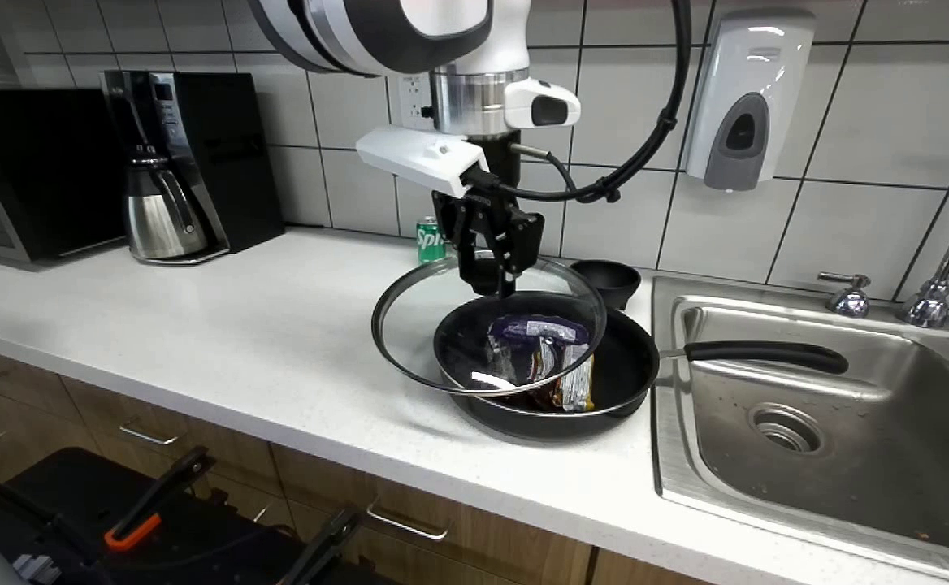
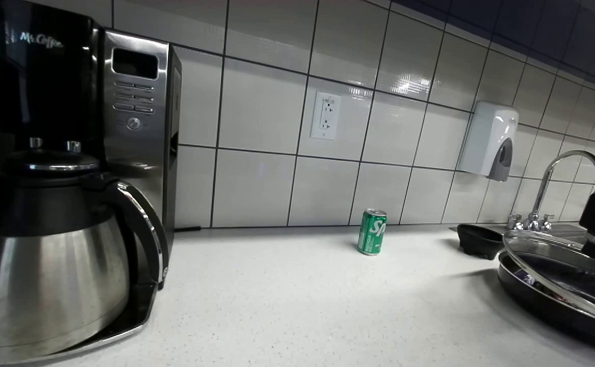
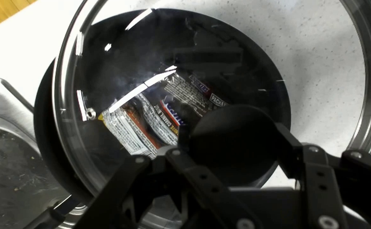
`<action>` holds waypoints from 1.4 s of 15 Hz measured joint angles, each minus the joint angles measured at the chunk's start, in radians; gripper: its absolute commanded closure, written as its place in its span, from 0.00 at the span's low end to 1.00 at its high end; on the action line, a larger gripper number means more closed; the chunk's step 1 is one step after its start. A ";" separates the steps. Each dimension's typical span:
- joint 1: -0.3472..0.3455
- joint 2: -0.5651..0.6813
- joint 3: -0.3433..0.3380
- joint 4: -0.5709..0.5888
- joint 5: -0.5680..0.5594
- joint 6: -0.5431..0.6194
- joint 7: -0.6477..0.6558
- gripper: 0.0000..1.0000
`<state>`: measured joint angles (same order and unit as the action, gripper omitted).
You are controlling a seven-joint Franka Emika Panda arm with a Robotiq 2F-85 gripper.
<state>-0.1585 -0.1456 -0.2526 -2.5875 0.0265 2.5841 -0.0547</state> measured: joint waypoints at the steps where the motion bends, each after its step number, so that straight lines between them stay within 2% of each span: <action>1: -0.002 0.001 -0.011 0.002 0.025 0.004 -0.020 0.61; 5: -0.009 0.016 -0.049 0.026 0.104 0.002 -0.087 0.61; 13: -0.048 0.051 -0.076 0.104 0.108 -0.094 -0.089 0.61; 21: -0.056 0.166 -0.076 0.193 0.167 -0.115 -0.091 0.61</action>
<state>-0.2144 0.0205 -0.3281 -2.3949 0.1933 2.4692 -0.1457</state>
